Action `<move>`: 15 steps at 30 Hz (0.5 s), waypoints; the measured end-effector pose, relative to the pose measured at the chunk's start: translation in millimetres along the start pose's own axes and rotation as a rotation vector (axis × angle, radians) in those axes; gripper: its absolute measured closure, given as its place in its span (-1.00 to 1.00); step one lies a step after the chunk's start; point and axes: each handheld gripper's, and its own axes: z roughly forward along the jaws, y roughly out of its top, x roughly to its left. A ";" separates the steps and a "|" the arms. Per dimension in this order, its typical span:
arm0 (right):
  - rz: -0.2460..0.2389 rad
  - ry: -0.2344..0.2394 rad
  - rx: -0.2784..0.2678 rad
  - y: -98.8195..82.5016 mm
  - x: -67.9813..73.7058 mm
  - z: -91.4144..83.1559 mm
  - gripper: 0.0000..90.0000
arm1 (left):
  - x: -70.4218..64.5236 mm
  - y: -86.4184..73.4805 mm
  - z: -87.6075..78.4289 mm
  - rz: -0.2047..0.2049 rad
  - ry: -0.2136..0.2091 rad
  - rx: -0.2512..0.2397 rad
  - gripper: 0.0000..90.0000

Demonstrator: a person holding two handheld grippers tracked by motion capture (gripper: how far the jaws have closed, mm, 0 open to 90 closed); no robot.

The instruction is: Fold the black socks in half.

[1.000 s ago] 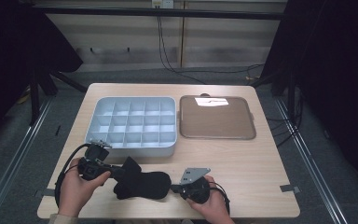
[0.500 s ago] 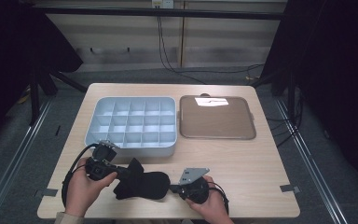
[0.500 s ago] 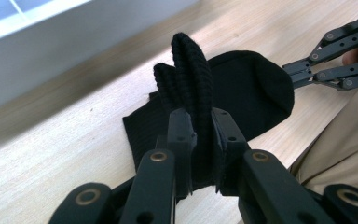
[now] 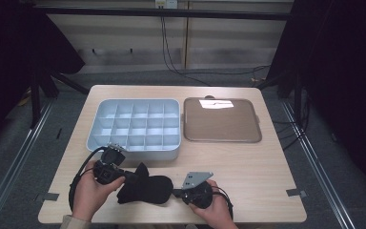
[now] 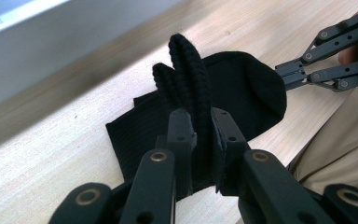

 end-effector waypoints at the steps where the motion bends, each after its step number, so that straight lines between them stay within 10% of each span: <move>1: 0.000 0.000 0.000 0.0 0.0 0.1 1.00 | -0.3 0.3 0.4 0.003 -0.001 0.001 0.77; 15: -0.002 0.001 -0.006 0.9 0.4 2.0 1.00 | -0.9 1.8 4.0 0.002 -0.011 0.010 0.77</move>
